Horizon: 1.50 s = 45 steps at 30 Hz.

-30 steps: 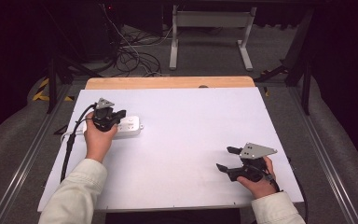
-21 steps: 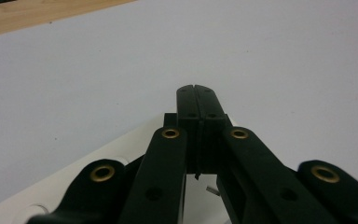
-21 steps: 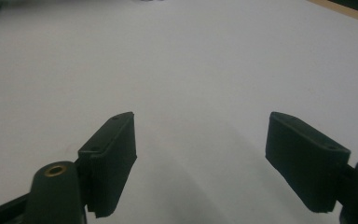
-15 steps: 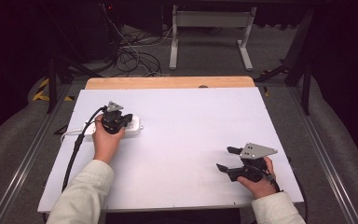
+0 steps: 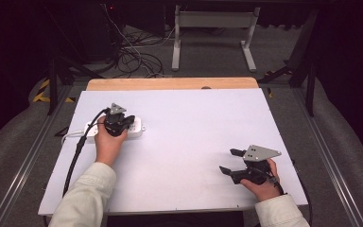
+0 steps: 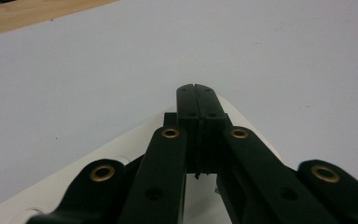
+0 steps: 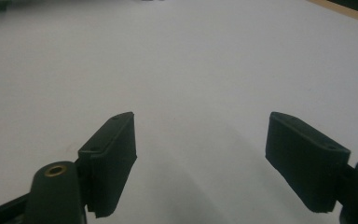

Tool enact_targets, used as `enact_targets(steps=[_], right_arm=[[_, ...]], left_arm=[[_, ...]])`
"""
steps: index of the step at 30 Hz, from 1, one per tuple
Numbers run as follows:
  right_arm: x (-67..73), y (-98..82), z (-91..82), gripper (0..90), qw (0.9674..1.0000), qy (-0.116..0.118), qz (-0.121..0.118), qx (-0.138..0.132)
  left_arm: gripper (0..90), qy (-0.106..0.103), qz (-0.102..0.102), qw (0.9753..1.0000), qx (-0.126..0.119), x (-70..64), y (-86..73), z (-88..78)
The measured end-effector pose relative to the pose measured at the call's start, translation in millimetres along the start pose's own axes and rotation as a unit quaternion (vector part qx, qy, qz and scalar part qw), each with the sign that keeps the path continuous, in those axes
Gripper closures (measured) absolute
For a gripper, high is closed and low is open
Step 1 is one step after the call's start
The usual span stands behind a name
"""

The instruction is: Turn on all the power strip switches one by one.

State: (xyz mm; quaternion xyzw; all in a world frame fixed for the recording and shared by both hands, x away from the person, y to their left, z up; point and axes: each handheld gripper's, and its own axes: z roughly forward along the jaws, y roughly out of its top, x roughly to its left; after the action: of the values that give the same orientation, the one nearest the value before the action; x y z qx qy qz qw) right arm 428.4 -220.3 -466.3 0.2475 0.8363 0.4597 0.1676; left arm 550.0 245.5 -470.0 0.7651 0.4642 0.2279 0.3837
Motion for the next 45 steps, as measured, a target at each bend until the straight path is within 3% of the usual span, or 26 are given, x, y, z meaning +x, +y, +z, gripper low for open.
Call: enact_targets(steps=[10, 18, 31, 35, 43, 45], right_arm=[[0.0, -0.1, 0.9, 25.0, 1.0000, 0.000, -0.001, 0.003], [0.4, -0.2, 1.2, 25.0, 1.0000, 0.001, -0.002, 0.003], [1.3, -0.6, 2.1, 25.0, 1.0000, 0.002, 0.000, 0.006], [1.2, -1.0, 0.6, 25.0, 1.0000, 0.001, 0.000, 0.004], [1.7, -2.0, -2.1, 25.0, 1.0000, -0.003, 0.003, 0.002], [1.5, -2.1, -2.7, 25.0, 1.0000, -0.004, 0.004, 0.001]], left_arm=[[89.9, -0.010, -0.016, 0.9998, 0.002, 3.0, -0.6, 1.2], [89.9, 0.001, 0.002, 1.0000, 0.003, 0.0, -1.1, 1.9], [90.0, 0.004, -0.005, 1.0000, 0.007, -0.2, -0.6, 2.6], [90.0, 0.010, 0.009, 0.9997, 0.020, -2.7, 2.3, 3.1], [90.0, 0.010, 0.006, 0.9997, 0.023, -2.9, 3.9, 4.5], [90.0, 0.001, -0.010, 0.9996, 0.028, -2.3, 5.3, 3.5]])
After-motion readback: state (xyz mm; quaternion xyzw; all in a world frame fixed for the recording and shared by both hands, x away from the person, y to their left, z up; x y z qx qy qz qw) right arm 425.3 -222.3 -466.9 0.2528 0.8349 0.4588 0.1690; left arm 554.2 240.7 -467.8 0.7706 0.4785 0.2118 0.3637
